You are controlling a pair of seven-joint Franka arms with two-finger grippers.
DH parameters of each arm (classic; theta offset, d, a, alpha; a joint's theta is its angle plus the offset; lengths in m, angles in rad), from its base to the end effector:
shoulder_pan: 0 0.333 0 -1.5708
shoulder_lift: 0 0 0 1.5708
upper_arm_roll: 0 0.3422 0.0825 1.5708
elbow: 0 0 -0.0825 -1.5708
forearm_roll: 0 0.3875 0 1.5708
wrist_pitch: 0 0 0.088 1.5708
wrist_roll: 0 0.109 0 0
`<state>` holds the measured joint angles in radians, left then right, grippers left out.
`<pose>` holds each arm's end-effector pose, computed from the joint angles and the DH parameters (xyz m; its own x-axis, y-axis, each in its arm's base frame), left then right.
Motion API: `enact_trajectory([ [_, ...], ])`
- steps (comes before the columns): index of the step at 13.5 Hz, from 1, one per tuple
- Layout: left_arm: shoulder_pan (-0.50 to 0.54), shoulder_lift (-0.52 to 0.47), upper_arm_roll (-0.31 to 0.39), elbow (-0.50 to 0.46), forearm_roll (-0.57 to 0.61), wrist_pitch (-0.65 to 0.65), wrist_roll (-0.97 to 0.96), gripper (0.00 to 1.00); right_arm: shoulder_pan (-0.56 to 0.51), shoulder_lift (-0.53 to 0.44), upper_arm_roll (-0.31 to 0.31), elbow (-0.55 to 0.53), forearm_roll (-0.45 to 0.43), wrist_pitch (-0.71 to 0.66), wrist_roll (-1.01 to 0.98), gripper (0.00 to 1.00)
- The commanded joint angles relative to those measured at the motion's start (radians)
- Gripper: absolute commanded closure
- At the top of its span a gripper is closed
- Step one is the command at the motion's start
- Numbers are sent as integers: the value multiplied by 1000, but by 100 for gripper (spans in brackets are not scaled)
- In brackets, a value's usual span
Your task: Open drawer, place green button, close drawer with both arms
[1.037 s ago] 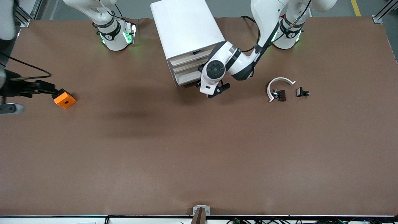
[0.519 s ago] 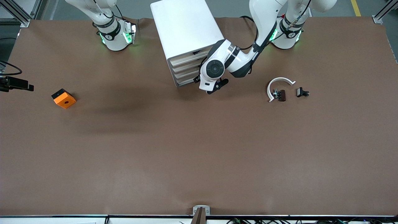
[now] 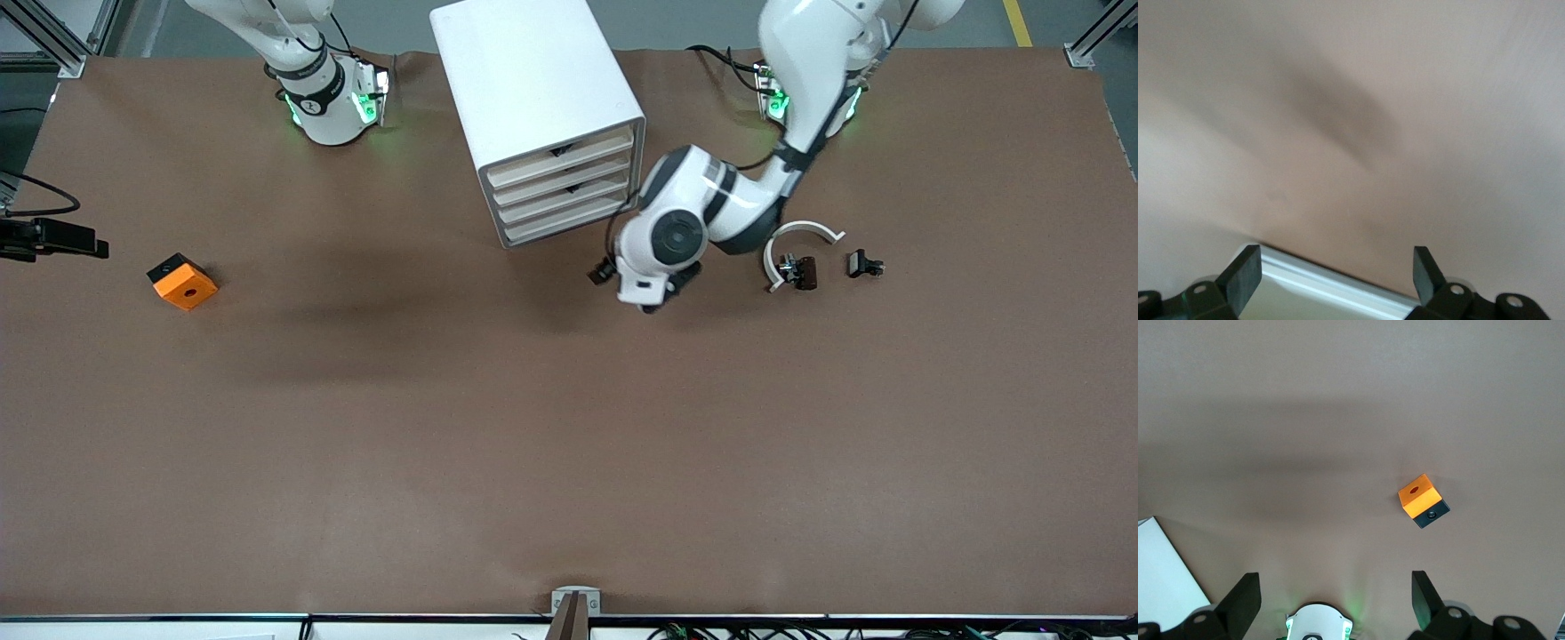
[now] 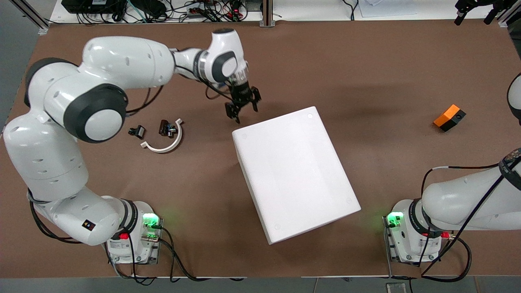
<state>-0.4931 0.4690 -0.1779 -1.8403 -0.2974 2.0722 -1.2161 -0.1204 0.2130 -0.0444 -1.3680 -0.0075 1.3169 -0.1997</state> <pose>0.4905 -0.3994 0.2817 0.6768 0.6399 -0.3639 0.6407 -0.7555 -0.1370 0.5900 -0.0959 0.6005 0.9652 0.0372 -0.2590 0.0291 -0.9990 -0.0352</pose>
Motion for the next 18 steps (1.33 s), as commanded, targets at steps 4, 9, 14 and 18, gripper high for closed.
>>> enact_trajectory([
  [4,168,-164,-5,130,290,-238,29,0,4,-26,-2,81,-20,-21,16,0],
  [9,361,-286,-3,133,294,-244,401,0,4,-68,-2,133,0,-84,20,0],
  [14,481,-331,-3,188,359,-288,592,0,-1,-149,6,96,35,-104,144,0],
  [18,551,-331,-6,323,359,-440,691,0,-7,-168,1,70,35,-113,128,0],
])
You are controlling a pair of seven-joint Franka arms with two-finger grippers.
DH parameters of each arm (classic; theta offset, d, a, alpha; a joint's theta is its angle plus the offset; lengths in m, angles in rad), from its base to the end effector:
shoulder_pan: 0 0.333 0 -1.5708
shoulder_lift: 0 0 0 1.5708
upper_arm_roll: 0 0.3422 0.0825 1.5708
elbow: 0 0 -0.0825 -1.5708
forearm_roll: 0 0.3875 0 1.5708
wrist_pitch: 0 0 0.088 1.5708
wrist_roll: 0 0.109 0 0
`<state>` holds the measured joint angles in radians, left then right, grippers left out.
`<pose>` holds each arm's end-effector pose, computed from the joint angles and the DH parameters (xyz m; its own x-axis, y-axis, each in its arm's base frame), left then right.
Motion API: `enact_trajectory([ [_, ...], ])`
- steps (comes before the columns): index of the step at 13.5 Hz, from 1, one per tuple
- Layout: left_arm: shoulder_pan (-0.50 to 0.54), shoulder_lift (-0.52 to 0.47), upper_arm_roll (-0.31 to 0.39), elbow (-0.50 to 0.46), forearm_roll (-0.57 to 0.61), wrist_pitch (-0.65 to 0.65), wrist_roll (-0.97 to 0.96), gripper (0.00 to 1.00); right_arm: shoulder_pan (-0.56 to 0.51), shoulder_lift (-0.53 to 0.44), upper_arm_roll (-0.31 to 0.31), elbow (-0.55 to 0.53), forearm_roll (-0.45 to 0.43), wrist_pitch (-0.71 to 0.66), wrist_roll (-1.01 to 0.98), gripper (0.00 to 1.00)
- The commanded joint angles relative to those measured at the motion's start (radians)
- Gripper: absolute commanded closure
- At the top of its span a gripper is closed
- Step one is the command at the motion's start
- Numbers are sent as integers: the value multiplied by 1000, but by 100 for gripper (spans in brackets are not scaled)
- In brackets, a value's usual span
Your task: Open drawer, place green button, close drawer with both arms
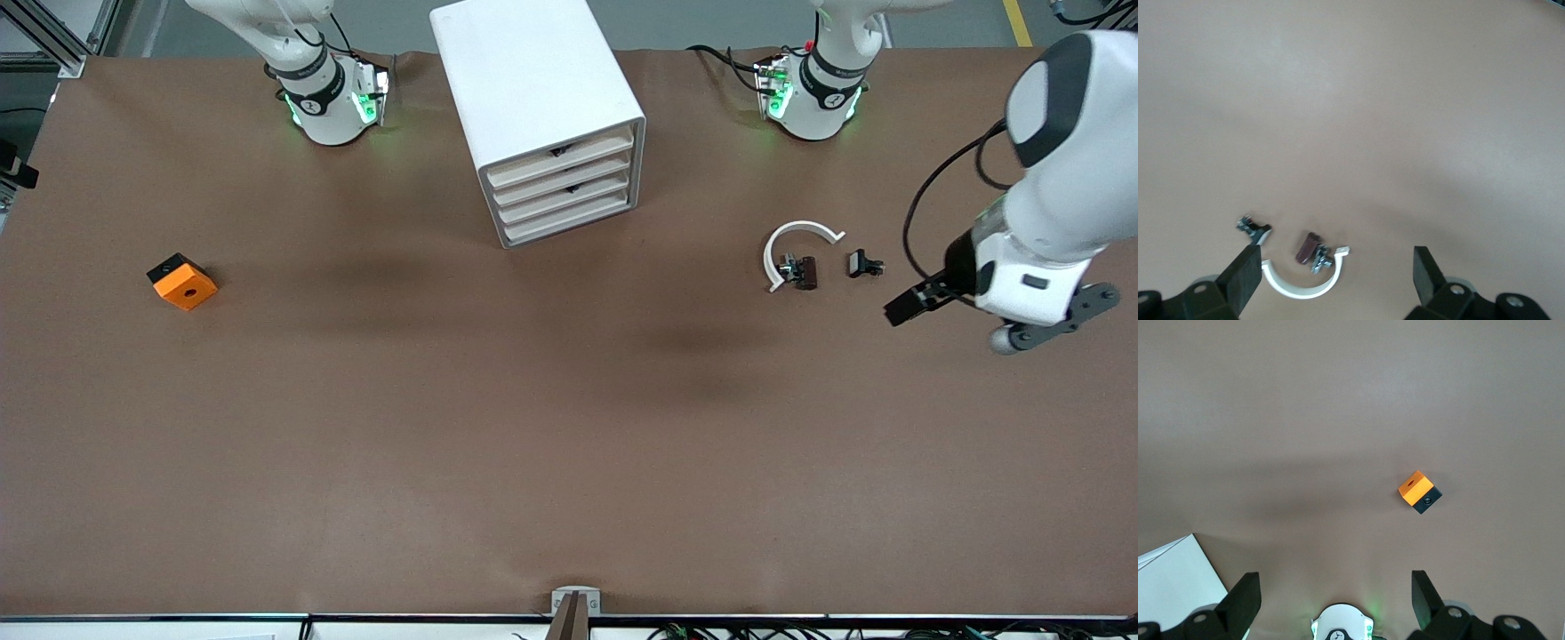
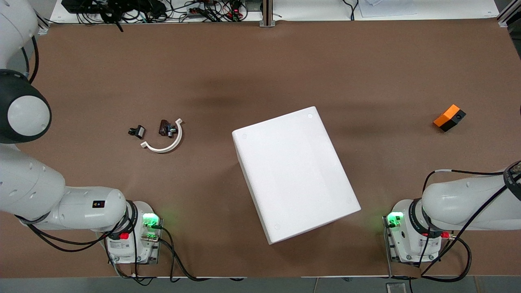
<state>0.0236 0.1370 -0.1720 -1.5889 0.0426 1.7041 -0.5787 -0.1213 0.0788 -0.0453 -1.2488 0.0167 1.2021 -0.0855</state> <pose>0.6041 -0.0795 0.5726 0.9108 0.4129 -0.0063 0.4126 -0.9105 -0.0265 0.5322 -0.0857 0.7219 0.9896 -0.0740 -0.1235 -0.0775 -0.9967 -0.0233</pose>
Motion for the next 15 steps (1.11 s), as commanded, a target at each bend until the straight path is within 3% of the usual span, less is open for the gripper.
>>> enact_trajectory([
  [1,38,0,-11,89,17,-92,84,0,-1,-57,2,-81,11,17,12,0],
  [3,59,-14,-9,93,19,-113,117,0,28,-95,1,-135,9,57,-6,0],
  [9,118,-86,9,93,17,-156,318,0,71,-112,-8,-156,-6,65,-35,0],
  [13,10,-143,172,84,13,-207,494,0,72,-194,-30,-273,-6,152,-62,0],
  [15,-34,-175,230,75,5,-240,539,0,71,-198,-30,-279,-6,157,-62,0],
])
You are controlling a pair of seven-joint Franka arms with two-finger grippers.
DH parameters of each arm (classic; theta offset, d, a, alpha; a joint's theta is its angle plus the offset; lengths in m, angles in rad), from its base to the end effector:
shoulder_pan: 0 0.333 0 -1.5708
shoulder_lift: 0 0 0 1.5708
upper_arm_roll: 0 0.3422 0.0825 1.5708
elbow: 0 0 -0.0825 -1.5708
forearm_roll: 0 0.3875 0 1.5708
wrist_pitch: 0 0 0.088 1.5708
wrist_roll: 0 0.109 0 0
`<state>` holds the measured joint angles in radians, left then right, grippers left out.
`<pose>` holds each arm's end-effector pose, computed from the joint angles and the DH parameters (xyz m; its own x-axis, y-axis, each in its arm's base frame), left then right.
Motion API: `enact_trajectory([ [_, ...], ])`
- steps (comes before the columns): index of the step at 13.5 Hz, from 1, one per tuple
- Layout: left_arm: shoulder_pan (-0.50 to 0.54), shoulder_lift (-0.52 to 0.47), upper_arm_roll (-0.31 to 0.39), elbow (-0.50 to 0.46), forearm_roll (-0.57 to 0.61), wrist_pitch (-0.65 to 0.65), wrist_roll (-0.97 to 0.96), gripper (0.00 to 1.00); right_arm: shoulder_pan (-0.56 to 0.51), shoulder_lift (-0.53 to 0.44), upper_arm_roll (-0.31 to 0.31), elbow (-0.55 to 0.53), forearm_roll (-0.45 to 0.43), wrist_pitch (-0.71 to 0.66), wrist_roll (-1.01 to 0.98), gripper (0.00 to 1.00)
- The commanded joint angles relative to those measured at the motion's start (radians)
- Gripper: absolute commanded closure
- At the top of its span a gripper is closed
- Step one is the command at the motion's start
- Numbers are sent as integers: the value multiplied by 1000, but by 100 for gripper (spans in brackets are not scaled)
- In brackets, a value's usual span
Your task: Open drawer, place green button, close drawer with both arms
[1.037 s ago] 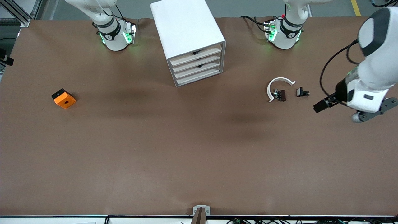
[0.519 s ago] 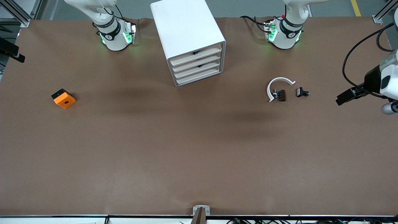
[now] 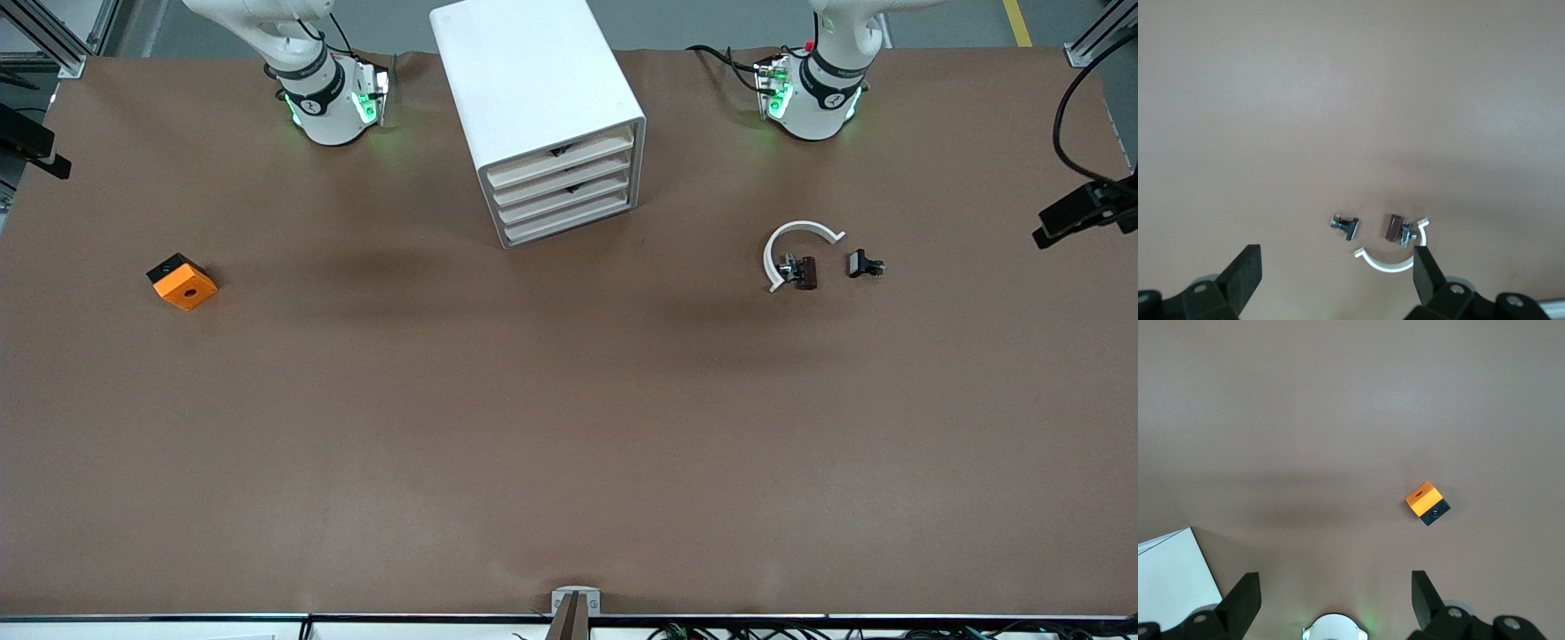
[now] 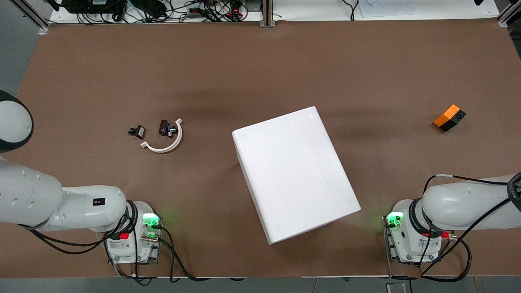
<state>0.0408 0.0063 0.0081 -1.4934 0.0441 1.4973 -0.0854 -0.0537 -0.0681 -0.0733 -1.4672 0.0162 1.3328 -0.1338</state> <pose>0.5521 0.0321 0.6754 0.9906 0.1370 0.0014 0.1370 -0.9896 -0.0441 0.5033 -0.0640 0.7129 0.9979 0.0113 -0.0630 0.0095 -0.9995 -0.0296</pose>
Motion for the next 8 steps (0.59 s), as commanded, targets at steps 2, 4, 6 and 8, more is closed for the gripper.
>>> enact_trajectory([
  [2,-55,-92,58,-62,-1,-35,120,0,2,-52,-2,-61,-5,26,-13,0],
  [4,-68,-130,64,-102,-1,-35,125,0,3,-50,-2,-61,-5,28,-15,0],
  [6,-73,-160,55,-143,-1,-31,125,0,3,-52,-2,-62,-5,26,-15,0],
  [8,-75,-187,12,-177,-1,-31,124,0,6,-50,3,-61,-5,32,-15,0],
])
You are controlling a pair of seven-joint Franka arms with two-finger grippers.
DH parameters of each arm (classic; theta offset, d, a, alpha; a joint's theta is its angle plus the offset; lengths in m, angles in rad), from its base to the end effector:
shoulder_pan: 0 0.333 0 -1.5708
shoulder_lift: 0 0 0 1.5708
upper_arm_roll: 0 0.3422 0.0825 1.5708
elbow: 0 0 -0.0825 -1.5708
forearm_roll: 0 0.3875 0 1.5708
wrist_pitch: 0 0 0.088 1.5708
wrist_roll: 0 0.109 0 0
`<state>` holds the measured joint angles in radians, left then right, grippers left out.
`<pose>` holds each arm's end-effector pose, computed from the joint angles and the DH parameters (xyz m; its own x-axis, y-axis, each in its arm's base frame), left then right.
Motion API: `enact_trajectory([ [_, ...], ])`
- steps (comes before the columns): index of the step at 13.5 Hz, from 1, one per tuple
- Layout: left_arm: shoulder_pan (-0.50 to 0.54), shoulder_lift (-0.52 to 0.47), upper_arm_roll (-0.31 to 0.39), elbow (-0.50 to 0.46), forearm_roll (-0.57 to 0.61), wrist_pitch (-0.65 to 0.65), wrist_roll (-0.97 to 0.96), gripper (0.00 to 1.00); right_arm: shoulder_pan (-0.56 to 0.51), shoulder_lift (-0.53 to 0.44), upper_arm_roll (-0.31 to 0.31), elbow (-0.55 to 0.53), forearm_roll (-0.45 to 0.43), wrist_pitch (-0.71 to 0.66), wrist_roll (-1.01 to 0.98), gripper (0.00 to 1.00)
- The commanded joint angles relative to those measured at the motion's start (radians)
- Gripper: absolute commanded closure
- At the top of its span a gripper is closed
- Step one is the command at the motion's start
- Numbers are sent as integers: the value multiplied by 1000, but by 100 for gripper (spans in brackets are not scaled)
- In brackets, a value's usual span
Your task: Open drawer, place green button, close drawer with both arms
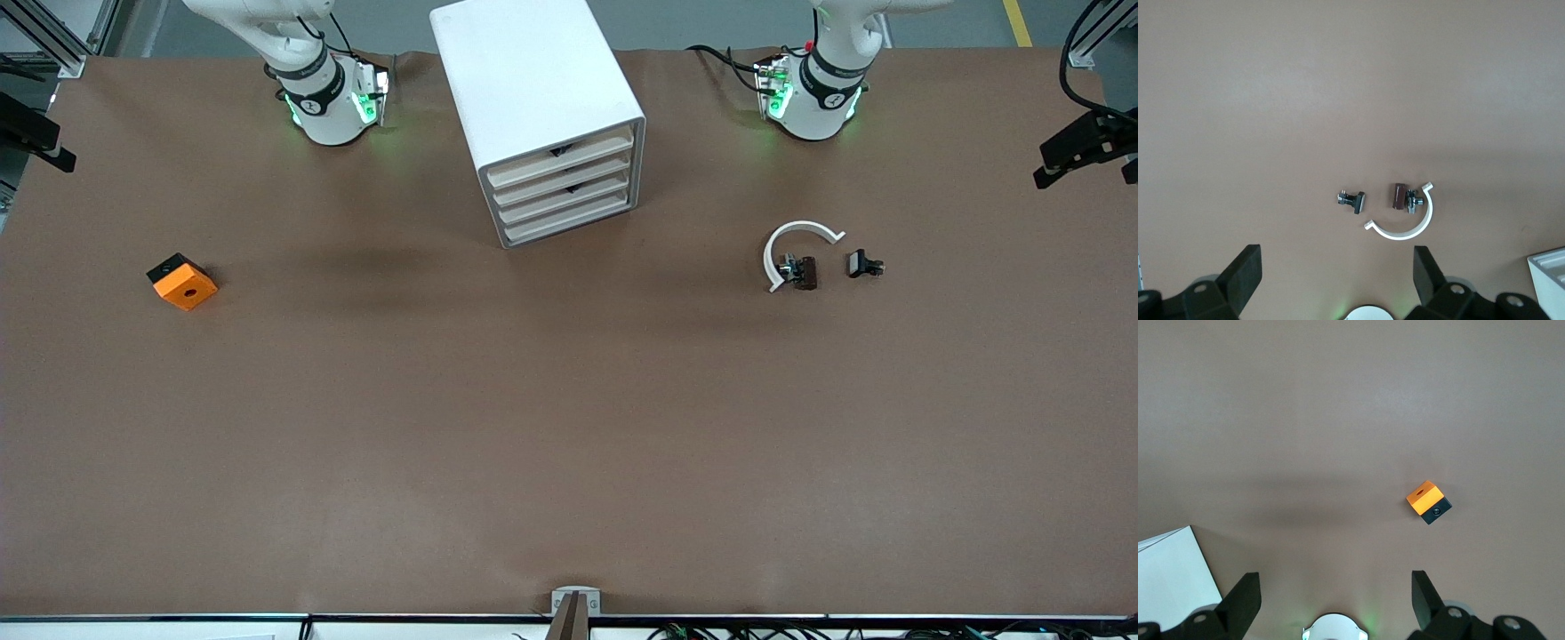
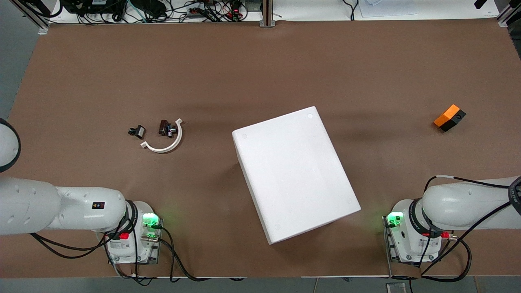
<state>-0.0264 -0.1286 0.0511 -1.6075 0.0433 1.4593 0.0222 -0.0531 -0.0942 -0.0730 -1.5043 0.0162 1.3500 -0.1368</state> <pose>0.5018 0.0196 0.6899 0.9998 0.0068 -0.0205 0.0060 -0.9993 -0.0361 0.4966 -0.0634 0.7107 0.9983 0.0152 -0.0566 0.0134 -0.9994 -0.0309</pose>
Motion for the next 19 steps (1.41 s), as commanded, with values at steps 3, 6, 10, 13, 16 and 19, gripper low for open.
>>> enact_trajectory([
  [3,-7,-88,-59,-97,0,7,4,0,4,-25,4,-28,-6,9,-20,0],
  [6,-4,-83,-77,-94,-3,33,-4,0,4,-27,2,-28,-6,6,-43,0],
  [10,-7,-69,-77,-83,-22,56,-65,0,-1,-27,1,-33,-6,3,-46,0],
  [13,-10,-56,-77,-81,-34,82,-70,0,-1,-29,-1,-37,-6,5,-46,0],
  [16,-6,-34,-77,-64,-43,78,-71,0,-1,-30,-1,-39,-6,5,-46,0],
  [19,0,-34,-73,-65,-43,70,-71,0,-2,-32,-2,-47,-6,8,-47,0],
])
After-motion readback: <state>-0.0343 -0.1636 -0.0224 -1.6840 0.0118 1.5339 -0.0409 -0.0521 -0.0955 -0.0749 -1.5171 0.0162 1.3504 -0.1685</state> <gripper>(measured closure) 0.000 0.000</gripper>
